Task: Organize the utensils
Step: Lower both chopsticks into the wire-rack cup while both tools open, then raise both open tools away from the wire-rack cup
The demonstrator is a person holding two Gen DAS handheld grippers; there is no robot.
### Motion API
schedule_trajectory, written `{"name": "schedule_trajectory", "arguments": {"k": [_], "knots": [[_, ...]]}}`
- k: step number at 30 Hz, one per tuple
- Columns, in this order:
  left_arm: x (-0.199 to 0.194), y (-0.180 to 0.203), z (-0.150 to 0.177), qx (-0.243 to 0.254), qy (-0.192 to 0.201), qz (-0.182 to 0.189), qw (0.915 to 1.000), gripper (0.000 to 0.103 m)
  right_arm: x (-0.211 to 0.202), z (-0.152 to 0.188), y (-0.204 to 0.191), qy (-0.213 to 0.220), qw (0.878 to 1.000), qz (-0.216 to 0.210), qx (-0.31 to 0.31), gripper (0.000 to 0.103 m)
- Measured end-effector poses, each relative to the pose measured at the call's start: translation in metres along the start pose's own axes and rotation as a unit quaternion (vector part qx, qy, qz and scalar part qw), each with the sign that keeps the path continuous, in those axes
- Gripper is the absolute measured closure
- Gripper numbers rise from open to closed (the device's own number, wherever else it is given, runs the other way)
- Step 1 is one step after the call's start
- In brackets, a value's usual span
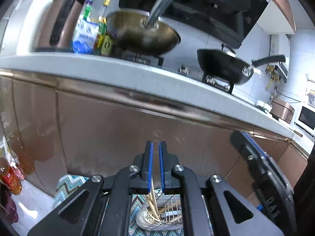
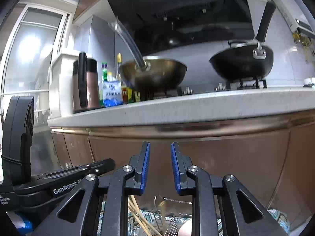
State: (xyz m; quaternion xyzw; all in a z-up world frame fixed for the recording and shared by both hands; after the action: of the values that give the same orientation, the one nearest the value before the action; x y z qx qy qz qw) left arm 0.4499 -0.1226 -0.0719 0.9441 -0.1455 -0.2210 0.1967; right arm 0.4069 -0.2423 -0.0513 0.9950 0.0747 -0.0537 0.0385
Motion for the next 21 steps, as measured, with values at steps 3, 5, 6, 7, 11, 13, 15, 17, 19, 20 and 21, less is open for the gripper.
{"name": "schedule_trajectory", "arguments": {"k": [3,5,6,7,11,13,15,17,19,20,21], "knots": [[-0.031,0.004,-0.016,0.007,0.020,-0.001,0.9998,0.097,-0.023,-0.023,-0.002,0.015,1.000,0.006,-0.003,0.080],[-0.057,0.008,-0.025,0.013,0.034,-0.002,0.9993,0.097,-0.040,-0.037,-0.005,0.025,1.000,0.009,-0.006,0.078],[-0.066,0.010,-0.028,0.015,0.039,-0.003,0.9991,0.096,-0.050,-0.045,-0.007,0.030,0.999,0.010,-0.008,0.076],[-0.081,0.012,-0.032,0.019,0.046,-0.003,0.9988,0.096,-0.057,-0.050,-0.009,0.033,0.999,0.010,-0.009,0.076],[-0.122,0.019,-0.036,0.024,0.063,-0.008,0.9977,0.073,-0.090,-0.069,-0.020,0.041,0.999,0.013,-0.013,0.068],[-0.144,0.021,-0.036,0.024,0.073,-0.012,0.9969,0.067,-0.108,-0.074,-0.025,0.041,0.999,0.011,-0.012,0.066],[-0.165,0.024,-0.033,0.028,0.078,-0.014,0.9965,0.064,-0.125,-0.076,-0.030,0.038,0.999,0.010,-0.013,0.065],[-0.184,0.026,-0.028,0.031,0.081,-0.017,0.9961,0.061,-0.138,-0.075,-0.034,0.034,0.999,0.009,-0.012,0.060],[-0.200,0.028,-0.022,0.035,0.088,-0.020,0.9953,0.056,-0.152,-0.072,-0.039,0.030,0.999,0.008,-0.010,0.054],[-0.205,0.029,-0.020,0.037,0.091,-0.022,0.9949,0.054,-0.158,-0.070,-0.041,0.028,1.000,0.008,-0.009,0.051],[-0.213,0.030,-0.018,0.040,0.095,-0.024,0.9944,0.051,-0.167,-0.066,-0.044,0.025,1.000,0.007,-0.006,0.047]]}}
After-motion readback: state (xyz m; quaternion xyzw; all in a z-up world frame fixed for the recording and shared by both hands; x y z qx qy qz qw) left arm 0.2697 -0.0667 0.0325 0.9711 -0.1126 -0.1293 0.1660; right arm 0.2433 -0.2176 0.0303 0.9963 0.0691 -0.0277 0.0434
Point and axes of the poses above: each gripper's, at about its wrist camera, not at the fingertips, and x roughly the way its jaws point, y to its right, z to its underside, the point moved 8 cm from there along x, roughly the way its jaws point, and after that the axes turned 11 degrees about -x, right-handed, at the moved point
